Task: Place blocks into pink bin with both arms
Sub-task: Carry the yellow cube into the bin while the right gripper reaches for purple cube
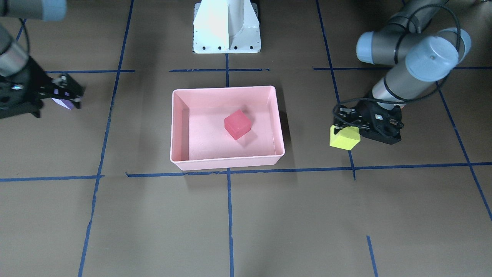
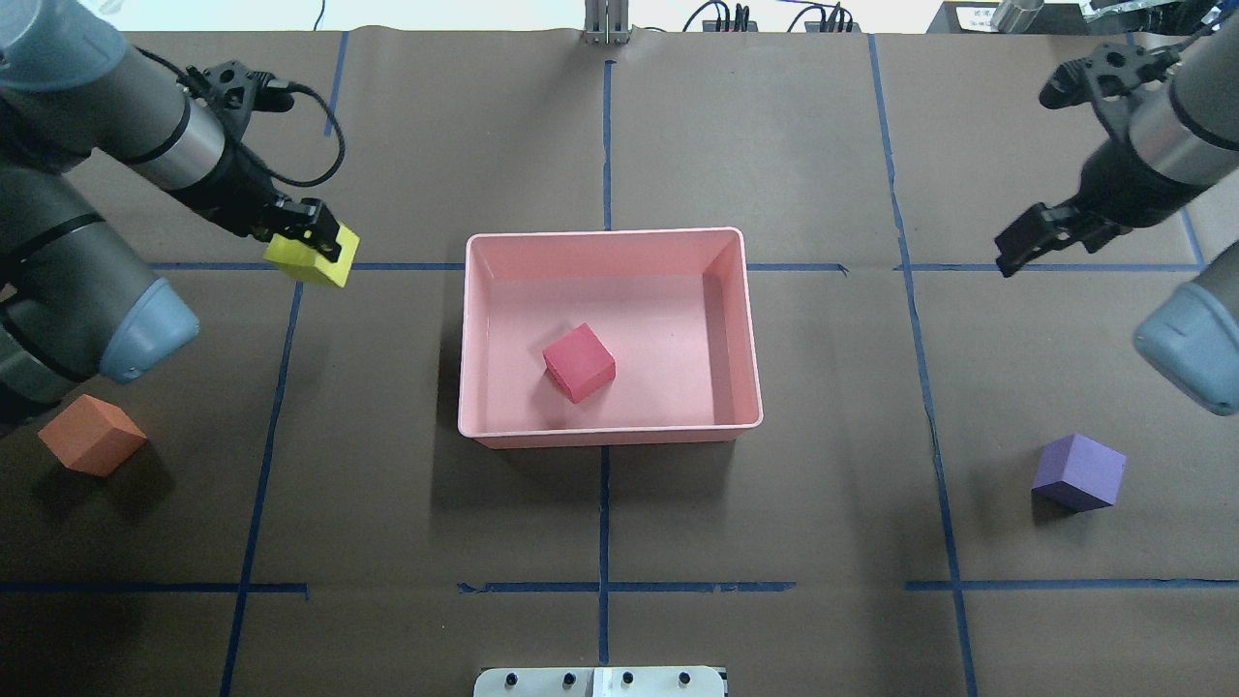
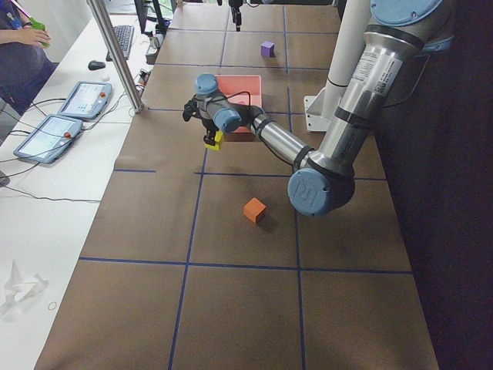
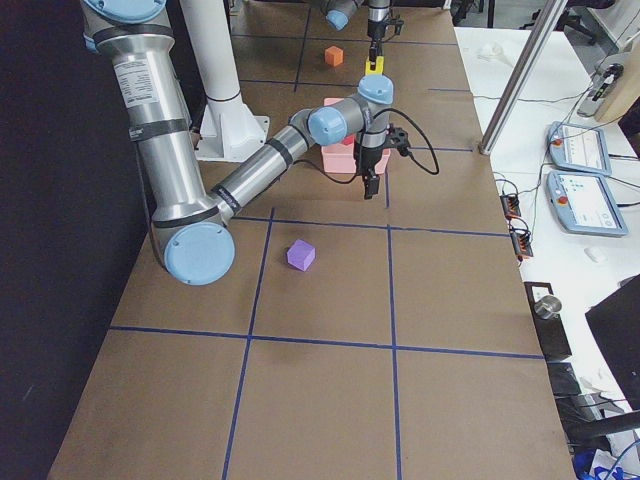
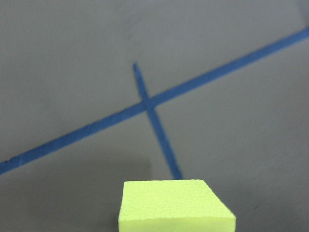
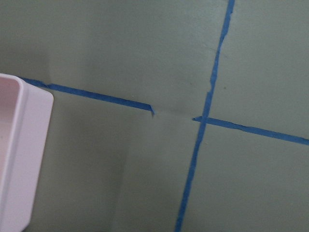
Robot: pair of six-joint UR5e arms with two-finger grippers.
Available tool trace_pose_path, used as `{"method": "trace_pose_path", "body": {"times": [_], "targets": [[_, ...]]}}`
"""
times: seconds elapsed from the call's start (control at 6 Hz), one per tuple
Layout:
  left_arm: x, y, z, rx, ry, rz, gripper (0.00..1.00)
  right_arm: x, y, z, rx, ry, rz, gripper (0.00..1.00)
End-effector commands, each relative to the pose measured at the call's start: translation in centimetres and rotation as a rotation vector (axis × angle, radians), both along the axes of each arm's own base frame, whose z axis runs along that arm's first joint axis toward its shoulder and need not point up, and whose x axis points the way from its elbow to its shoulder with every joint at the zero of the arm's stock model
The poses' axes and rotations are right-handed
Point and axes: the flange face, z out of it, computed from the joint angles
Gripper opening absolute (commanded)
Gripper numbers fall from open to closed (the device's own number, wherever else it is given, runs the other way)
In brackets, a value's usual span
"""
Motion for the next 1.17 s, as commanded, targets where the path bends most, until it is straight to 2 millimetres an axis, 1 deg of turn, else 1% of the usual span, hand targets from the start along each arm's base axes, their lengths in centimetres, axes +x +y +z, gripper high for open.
{"method": "trace_pose_path", "body": {"times": [0.0, 0.17, 0.33, 0.5, 0.67, 0.83, 1.0], "targets": [[8.9, 3.6, -13.8, -0.123, 0.043, -0.099, 0.40, 5.7, 5.6, 6.9, 0.056, 0.016, -0.070, 1.00], [13.4, 5.4, -14.7, -0.112, 0.011, -0.123, 0.81, 6.6, 7.5, 10.5, 0.118, -0.014, -0.059, 1.00], [13.4, 5.5, -14.4, -0.110, 0.007, -0.125, 1.00, 6.2, 7.5, 12.4, 0.185, -0.040, -0.070, 1.00], [13.2, 5.6, -14.5, -0.108, 0.011, -0.125, 1.00, 3.2, 8.2, 12.0, 0.240, -0.057, -0.146, 1.00], [13.2, 5.6, -14.6, -0.107, 0.012, -0.125, 1.00, 0.4, 9.2, 12.0, 0.292, -0.037, -0.206, 1.00], [13.2, 5.6, -14.5, -0.108, 0.011, -0.125, 1.00, -2.8, 10.6, 12.0, 0.325, -0.029, -0.299, 1.00], [13.3, 5.7, -14.4, -0.109, 0.010, -0.124, 1.00, -3.4, 11.7, 13.0, 0.367, -0.014, -0.389, 0.99]]}}
